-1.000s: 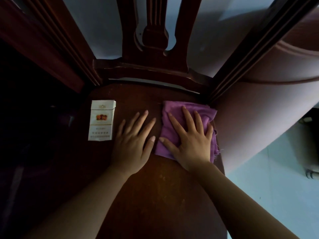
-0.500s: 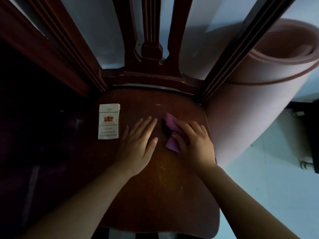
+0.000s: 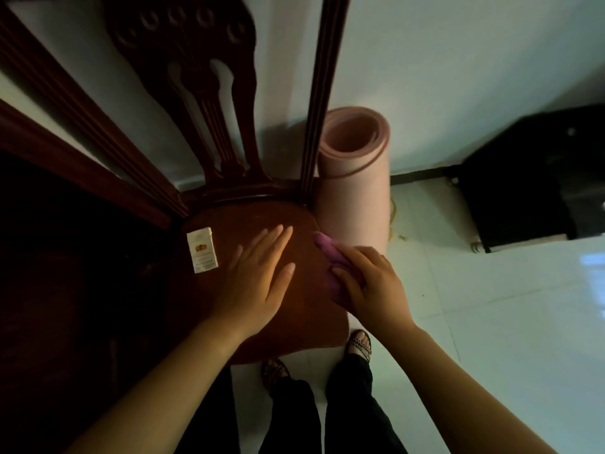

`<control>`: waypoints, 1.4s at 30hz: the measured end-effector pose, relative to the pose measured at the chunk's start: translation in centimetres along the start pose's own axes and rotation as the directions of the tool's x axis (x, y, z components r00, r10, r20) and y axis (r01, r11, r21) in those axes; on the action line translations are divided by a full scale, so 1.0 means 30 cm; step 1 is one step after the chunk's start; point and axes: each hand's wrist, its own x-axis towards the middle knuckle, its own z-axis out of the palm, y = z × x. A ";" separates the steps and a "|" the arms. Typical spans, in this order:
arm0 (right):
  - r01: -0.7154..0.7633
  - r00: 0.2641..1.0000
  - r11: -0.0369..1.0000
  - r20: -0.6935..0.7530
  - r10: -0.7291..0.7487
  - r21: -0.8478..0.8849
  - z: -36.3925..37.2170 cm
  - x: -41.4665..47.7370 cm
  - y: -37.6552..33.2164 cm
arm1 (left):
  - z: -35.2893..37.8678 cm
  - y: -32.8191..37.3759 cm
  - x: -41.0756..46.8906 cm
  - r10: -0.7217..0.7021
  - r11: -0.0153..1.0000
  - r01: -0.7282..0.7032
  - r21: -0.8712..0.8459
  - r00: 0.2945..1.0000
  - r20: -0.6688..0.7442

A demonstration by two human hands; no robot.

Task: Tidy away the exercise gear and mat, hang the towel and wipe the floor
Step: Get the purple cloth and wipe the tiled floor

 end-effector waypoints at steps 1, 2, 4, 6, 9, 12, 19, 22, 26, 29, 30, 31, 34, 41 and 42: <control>-0.013 1.000 1.000 -0.026 0.013 0.005 -0.058 -0.032 -0.019 | -0.027 0.048 -0.022 0.014 1.000 -0.014 0.001 1.000 0.013; -0.032 0.998 0.999 -0.050 0.033 0.013 -0.113 -0.066 -0.036 | -0.051 0.097 -0.045 0.028 1.000 -0.028 0.002 0.999 0.028; -0.072 0.992 0.997 -0.098 0.074 0.032 -0.217 -0.131 -0.069 | -0.084 0.193 -0.082 0.058 0.998 -0.058 -0.007 0.997 0.043; -0.092 0.983 0.995 -0.156 0.096 0.034 -0.311 -0.187 -0.092 | -0.106 0.293 -0.099 0.101 0.995 -0.101 -0.009 0.993 0.059; -0.145 0.961 0.988 -0.230 0.151 0.046 -0.443 -0.264 -0.113 | -0.120 0.441 -0.106 0.203 0.979 -0.204 0.017 0.976 0.076; -0.215 0.930 0.973 -0.287 0.232 0.090 -0.555 -0.337 -0.110 | -0.121 0.579 -0.086 0.276 0.961 -0.278 0.004 0.957 0.093; -0.303 0.850 0.933 -0.387 0.356 0.192 -0.775 -0.498 -0.010 | -0.073 0.911 -0.044 0.480 0.870 -0.491 0.039 0.863 0.154; -0.351 0.791 0.907 -0.443 0.421 0.235 -0.880 -0.581 0.069 | -0.012 1.055 -0.019 0.538 0.814 -0.571 0.109 0.811 0.232; -0.393 0.699 0.872 -0.521 0.490 0.292 -1.010 -0.699 0.189 | 0.094 1.262 0.008 0.604 0.733 -0.665 0.145 0.734 0.311; -0.419 0.637 0.849 -0.562 0.528 0.322 -1.096 -0.789 0.285 | 0.197 1.412 0.029 0.631 0.696 -0.705 0.137 0.691 0.352; -0.428 0.618 0.842 -0.574 0.538 0.328 -1.123 -0.817 0.317 | 0.234 1.464 0.034 0.641 0.685 -0.717 0.128 0.677 0.362; -0.434 0.598 0.836 -0.587 0.545 0.335 -1.150 -0.845 0.349 | 0.271 1.515 0.037 0.653 0.673 -0.731 0.116 0.659 0.373; -0.452 0.521 0.816 -0.636 0.569 0.360 -1.228 -0.928 0.436 | 0.375 1.674 0.031 0.703 0.623 -0.780 0.057 0.591 0.396; -0.514 0.361 0.752 -0.691 0.627 0.414 -1.357 -1.078 0.583 | 0.568 1.947 0.048 0.782 0.498 -0.865 -0.062 0.417 0.462; -0.526 0.341 0.737 -0.689 0.639 0.424 -1.369 -1.090 0.603 | 0.594 1.979 0.060 0.793 0.478 -0.875 -0.079 0.391 0.468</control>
